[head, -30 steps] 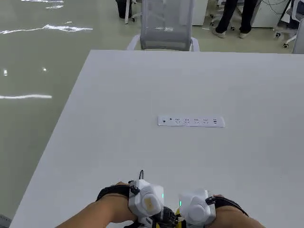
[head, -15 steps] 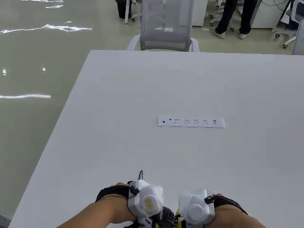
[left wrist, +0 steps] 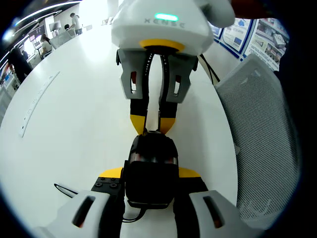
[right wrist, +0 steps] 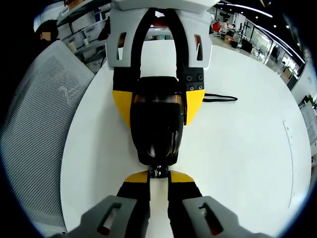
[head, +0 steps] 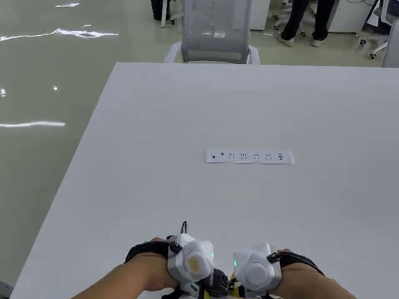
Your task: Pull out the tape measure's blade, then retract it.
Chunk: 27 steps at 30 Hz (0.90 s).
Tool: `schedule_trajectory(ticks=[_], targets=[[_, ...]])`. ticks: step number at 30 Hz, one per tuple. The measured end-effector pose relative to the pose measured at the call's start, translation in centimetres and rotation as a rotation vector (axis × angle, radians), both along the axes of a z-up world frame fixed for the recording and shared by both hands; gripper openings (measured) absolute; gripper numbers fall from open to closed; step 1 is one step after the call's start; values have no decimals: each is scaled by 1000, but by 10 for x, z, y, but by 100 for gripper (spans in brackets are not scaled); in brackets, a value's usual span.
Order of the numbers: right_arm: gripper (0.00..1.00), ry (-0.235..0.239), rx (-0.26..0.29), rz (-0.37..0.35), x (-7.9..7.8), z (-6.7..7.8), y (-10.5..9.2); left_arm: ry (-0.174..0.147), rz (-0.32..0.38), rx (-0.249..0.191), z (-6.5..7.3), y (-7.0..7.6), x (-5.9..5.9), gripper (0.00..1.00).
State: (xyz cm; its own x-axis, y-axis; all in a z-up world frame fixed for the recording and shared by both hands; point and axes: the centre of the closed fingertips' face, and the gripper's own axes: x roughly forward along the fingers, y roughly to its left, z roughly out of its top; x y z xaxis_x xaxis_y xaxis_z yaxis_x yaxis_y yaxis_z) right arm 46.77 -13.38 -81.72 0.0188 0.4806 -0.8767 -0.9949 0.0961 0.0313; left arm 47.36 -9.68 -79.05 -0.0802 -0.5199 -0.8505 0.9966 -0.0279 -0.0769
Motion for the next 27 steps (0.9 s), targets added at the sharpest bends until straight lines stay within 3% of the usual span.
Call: schedule_trajectory(ticks=[27], targets=[[11,13,-6,-9,-1,1,-11,13,10,0,0,-1,0,33]])
